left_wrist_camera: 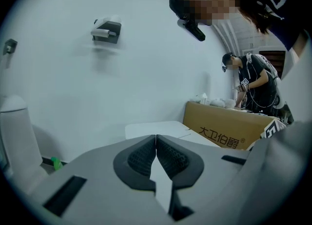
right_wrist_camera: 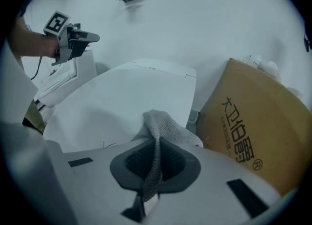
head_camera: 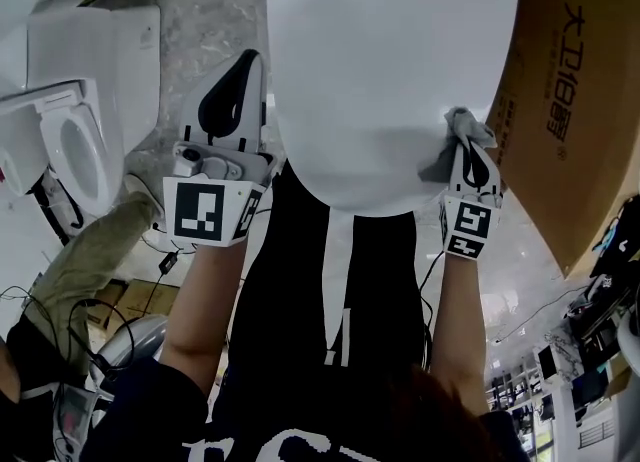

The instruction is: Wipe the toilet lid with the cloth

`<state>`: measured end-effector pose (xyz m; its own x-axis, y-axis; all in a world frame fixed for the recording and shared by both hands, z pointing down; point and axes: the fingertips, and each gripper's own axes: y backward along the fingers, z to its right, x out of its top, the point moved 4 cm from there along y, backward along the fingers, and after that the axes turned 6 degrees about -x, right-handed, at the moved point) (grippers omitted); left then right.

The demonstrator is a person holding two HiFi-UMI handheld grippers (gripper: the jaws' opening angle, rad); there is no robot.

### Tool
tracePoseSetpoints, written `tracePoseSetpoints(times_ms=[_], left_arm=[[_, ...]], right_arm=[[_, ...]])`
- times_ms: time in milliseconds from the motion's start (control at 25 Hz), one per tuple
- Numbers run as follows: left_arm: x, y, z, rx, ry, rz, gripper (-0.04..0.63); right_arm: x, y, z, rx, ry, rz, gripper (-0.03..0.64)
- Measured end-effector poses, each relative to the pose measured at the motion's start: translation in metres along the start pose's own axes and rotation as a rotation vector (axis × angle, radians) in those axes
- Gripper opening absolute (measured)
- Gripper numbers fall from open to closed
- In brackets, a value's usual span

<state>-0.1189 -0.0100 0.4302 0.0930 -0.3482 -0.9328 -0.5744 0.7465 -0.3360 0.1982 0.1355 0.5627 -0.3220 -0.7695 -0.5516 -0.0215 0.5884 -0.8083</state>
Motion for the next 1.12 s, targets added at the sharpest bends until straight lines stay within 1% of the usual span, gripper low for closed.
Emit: tracePoseSetpoints(times_ms=[80, 160, 240, 520, 720, 920, 1120], left_arm=[[-0.007, -0.002, 0.003, -0.015, -0.004, -0.02, 0.021], [-0.011, -0.002, 0.004, -0.027, -0.009, -0.032, 0.021], [-0.014, -0.003, 0.004, -0.03, -0.008, -0.039, 0.021], [-0.017, 0.0, 0.004, -0.024, -0.003, -0.046, 0.021], [-0.012, 0.0, -0.002, -0.006, -0.005, -0.029, 0.021], [-0.015, 0.006, -0.009, 0.004, -0.017, -0.045, 0.021], [-0.017, 0.006, -0.007, 0.003, -0.014, -0.043, 0.021]], right_arm=[[-0.004, 0.005, -0.007, 0.0, 0.047, -0.012, 0.025], [-0.002, 0.008, -0.019, 0.029, 0.081, -0.015, 0.025], [0.003, 0.008, -0.034, 0.065, 0.092, -0.006, 0.025], [0.041, 0.002, -0.117, 0.233, 0.133, 0.069, 0.025], [0.068, -0.002, -0.172, 0.34, 0.174, 0.115, 0.025], [0.087, 0.0, -0.23, 0.481, 0.294, 0.149, 0.025], [0.075, 0.014, -0.263, 0.618, 0.415, 0.148, 0.025]])
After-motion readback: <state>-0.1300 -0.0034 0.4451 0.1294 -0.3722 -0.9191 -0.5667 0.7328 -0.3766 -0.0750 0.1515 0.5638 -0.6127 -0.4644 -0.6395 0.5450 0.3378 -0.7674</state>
